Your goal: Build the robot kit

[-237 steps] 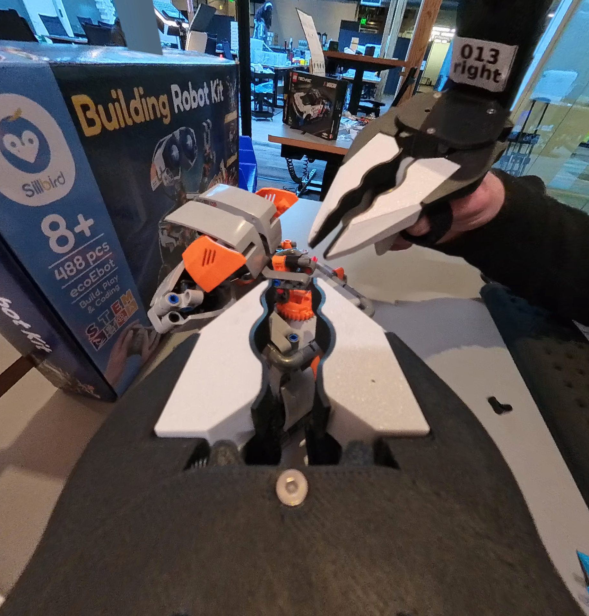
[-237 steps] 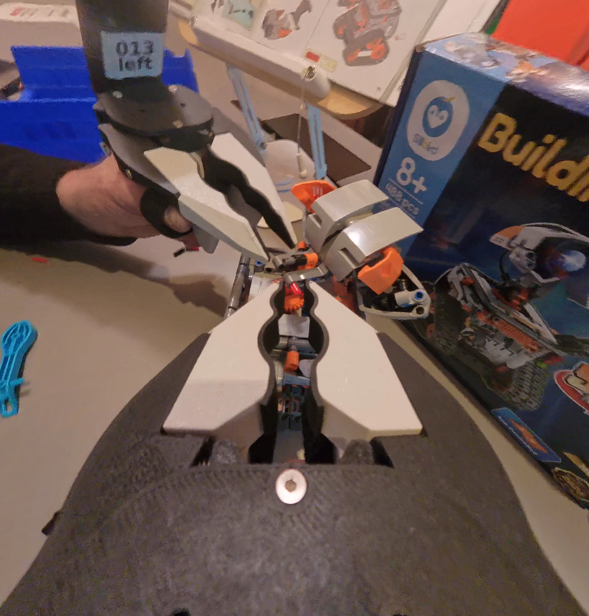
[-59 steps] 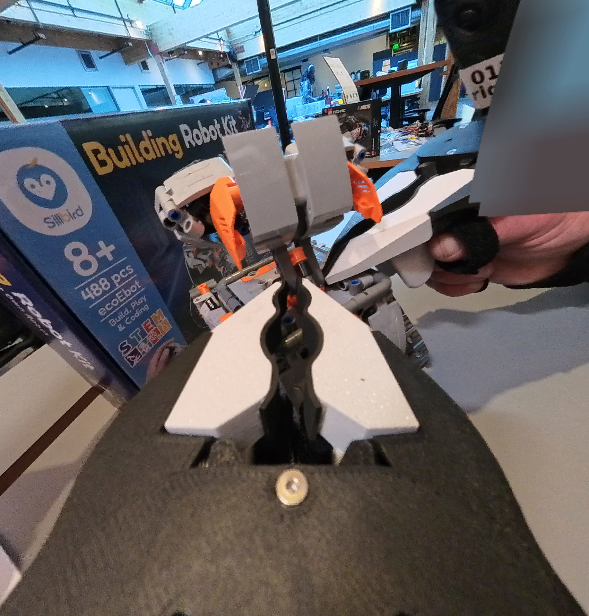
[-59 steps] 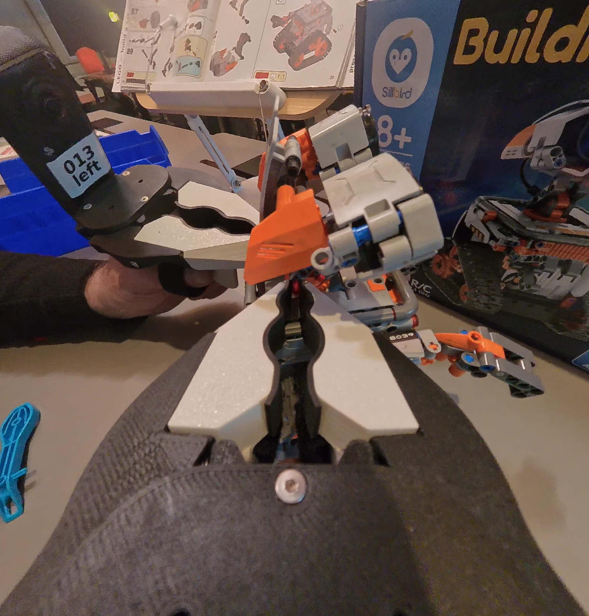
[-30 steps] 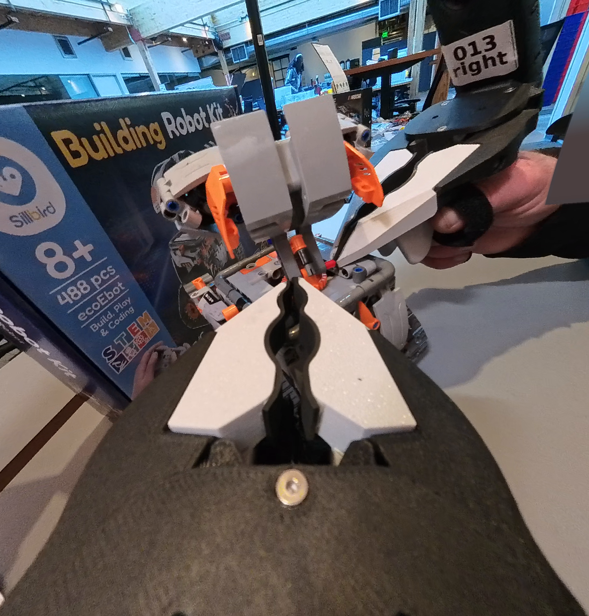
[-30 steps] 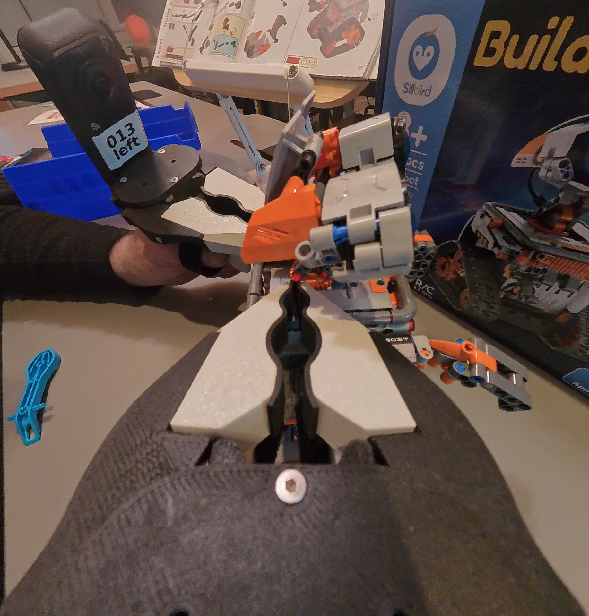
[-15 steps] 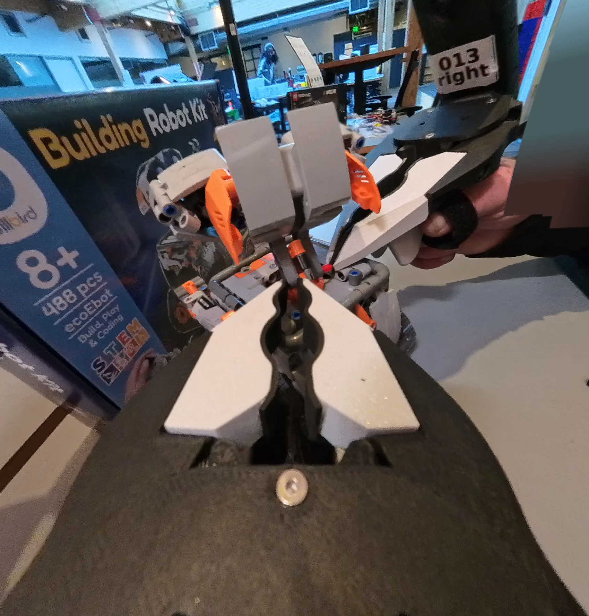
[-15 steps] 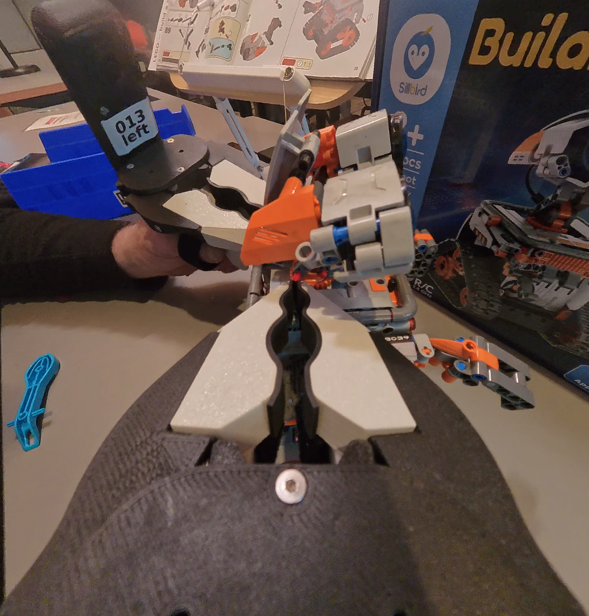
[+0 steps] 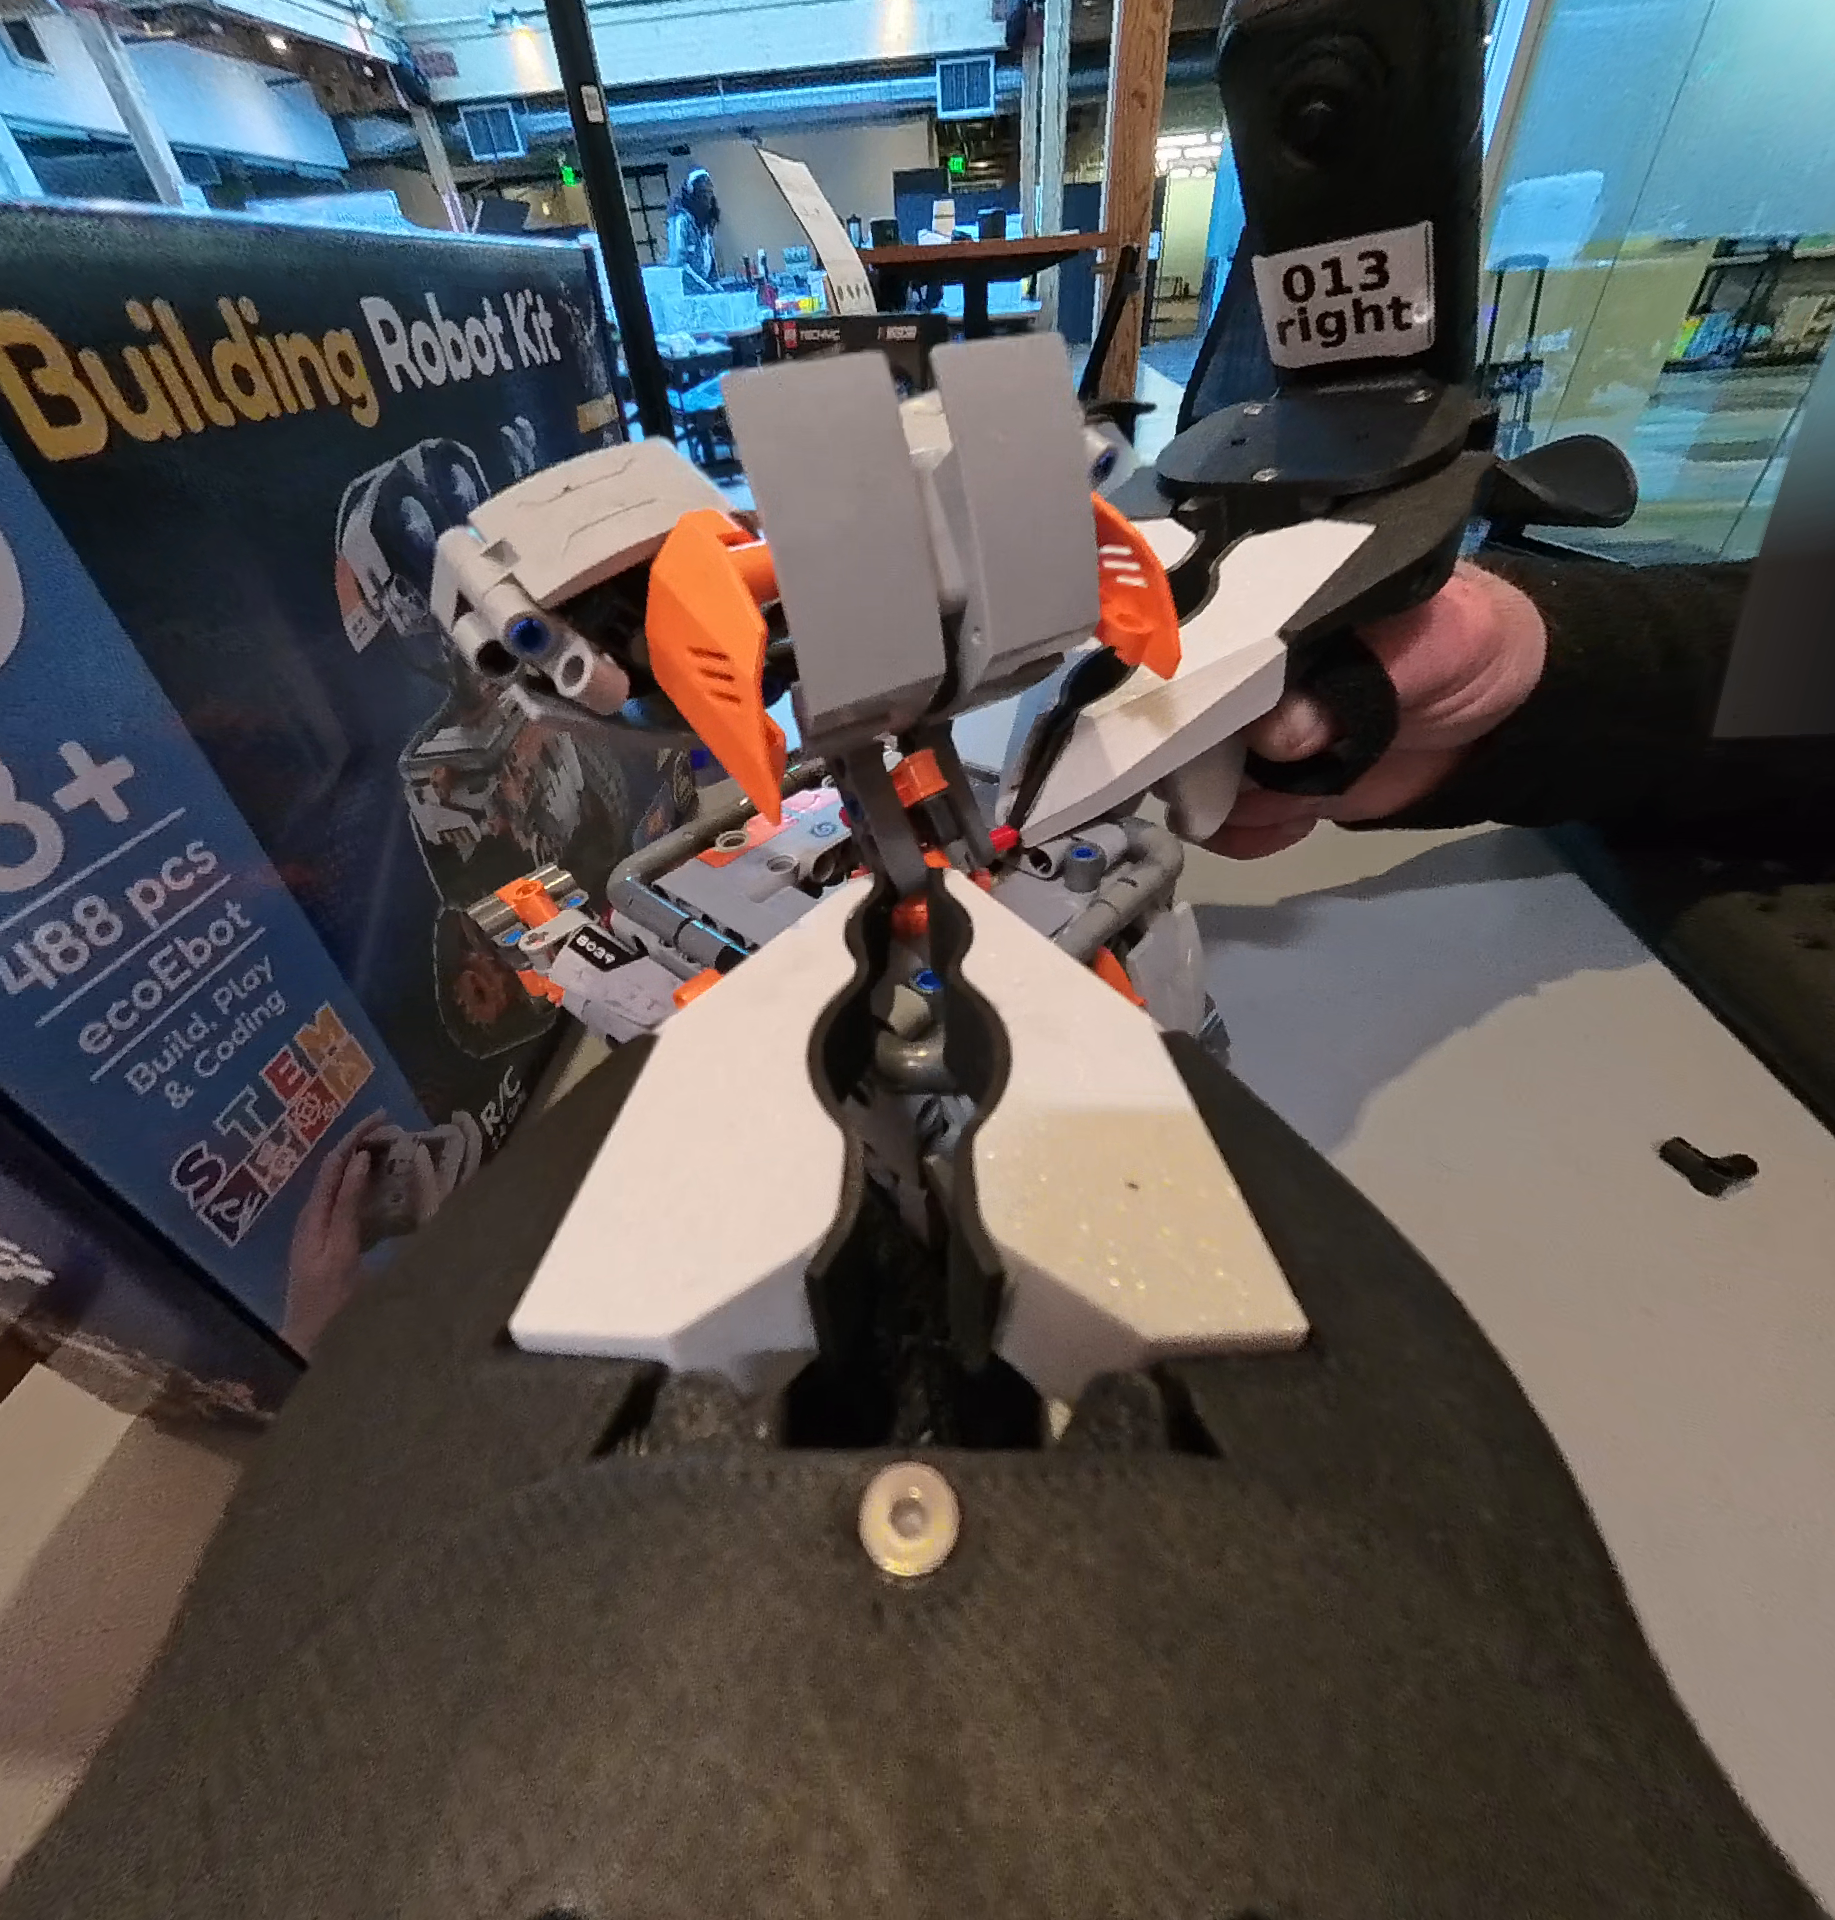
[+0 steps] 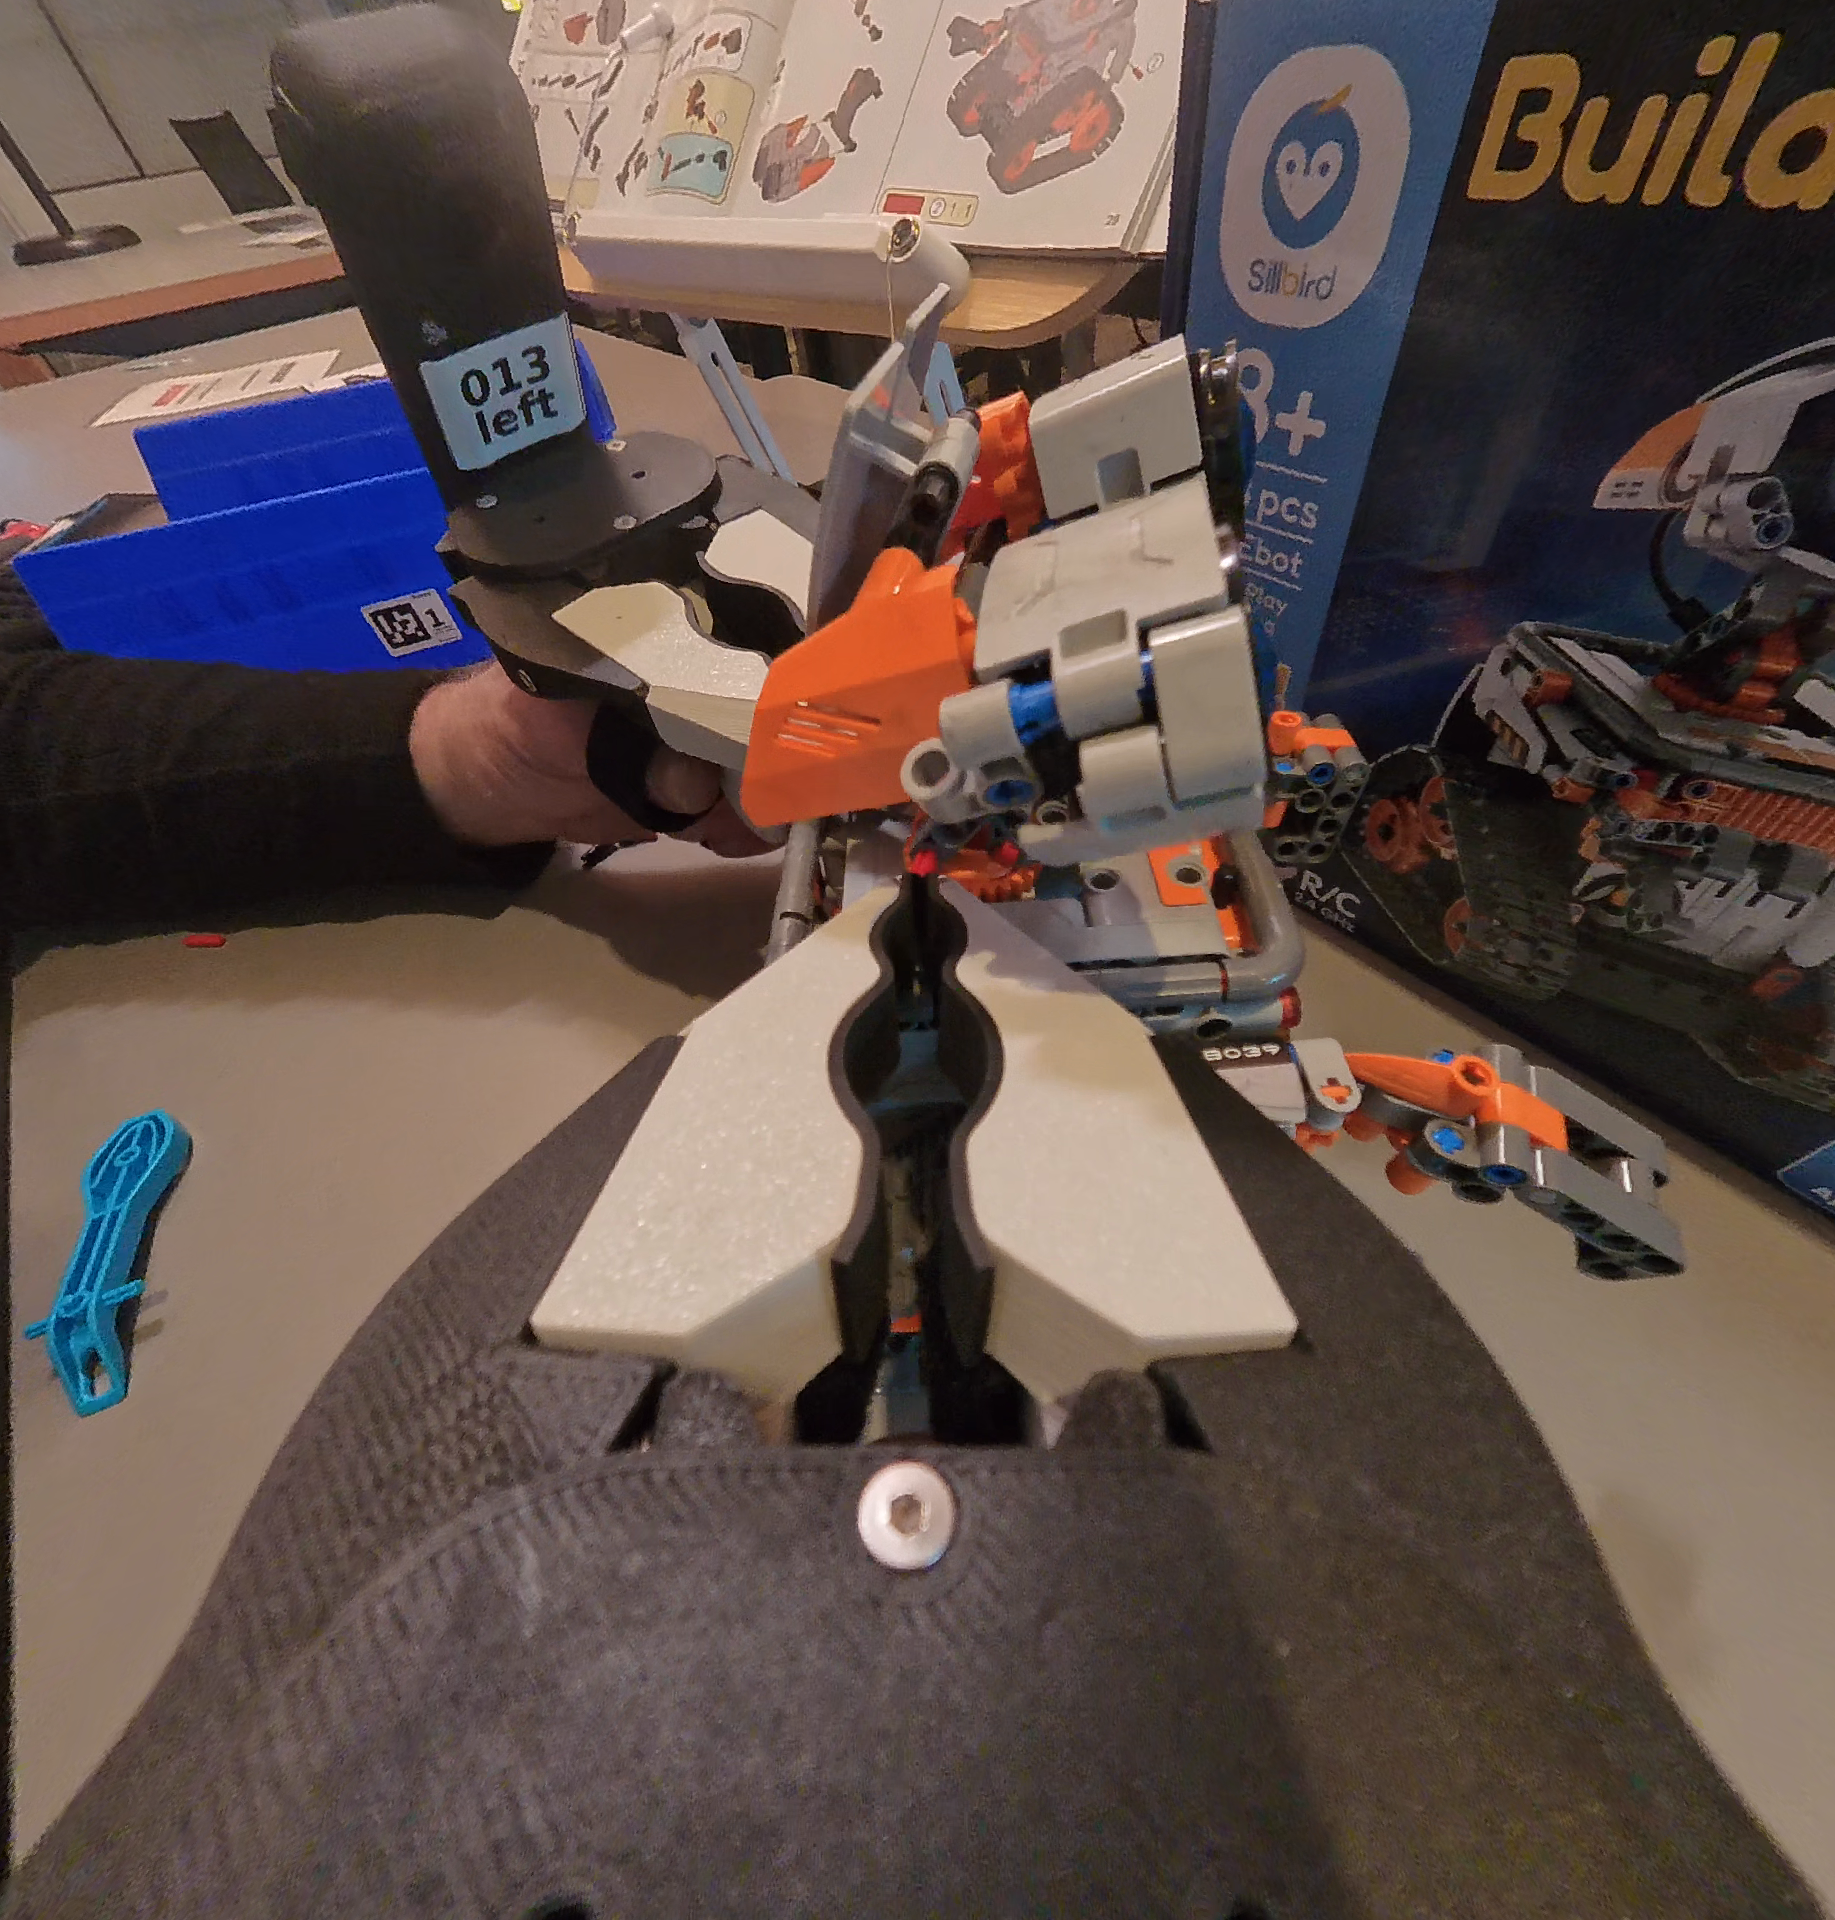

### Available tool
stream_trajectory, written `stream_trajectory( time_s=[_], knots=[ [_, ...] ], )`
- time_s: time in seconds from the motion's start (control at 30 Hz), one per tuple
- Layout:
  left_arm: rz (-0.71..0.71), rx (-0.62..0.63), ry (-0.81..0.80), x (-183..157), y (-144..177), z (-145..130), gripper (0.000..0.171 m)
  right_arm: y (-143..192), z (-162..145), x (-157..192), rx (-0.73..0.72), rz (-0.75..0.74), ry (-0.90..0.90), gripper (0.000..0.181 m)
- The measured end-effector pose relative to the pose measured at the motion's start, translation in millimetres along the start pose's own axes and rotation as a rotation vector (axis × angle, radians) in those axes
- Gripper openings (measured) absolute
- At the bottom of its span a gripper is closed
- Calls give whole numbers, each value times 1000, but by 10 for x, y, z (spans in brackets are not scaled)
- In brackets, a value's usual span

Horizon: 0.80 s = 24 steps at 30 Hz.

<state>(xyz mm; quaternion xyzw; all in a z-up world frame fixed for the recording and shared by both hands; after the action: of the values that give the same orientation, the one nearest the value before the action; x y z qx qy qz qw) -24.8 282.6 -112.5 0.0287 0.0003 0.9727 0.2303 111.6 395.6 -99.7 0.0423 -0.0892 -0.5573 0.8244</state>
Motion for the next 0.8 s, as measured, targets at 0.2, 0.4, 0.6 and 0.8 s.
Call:
stream_trajectory(
  time_s=[0.2,0.4,0.6,0.8],
  knots=[
    [38,-13,14,-24,7,-20,4,-22,-13,19,-16,-15,-14,0],
    [75,5,-17,-61,-16,-8,2,-54,-3,1,-15,-53,-7,0],
    [103,25,-55,-54,-22,5,3,-82,-2,3,-10,-83,0,0],
    [78,45,-105,-66,-4,26,4,-47,-1,25,3,-52,31,0]
  ],
)
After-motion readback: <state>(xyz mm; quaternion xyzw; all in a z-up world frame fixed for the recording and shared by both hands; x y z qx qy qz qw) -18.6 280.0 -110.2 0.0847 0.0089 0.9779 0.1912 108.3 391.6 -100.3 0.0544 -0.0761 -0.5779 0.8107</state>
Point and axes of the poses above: each gripper's, where its closed fingertips meet, y back along the fingers, z out of its top, x = y × z across the jaws, the point moved 9 cm from there along y, back along the fingers, and after that the axes turned 6 degrees about -x, right-handed, at the moved point
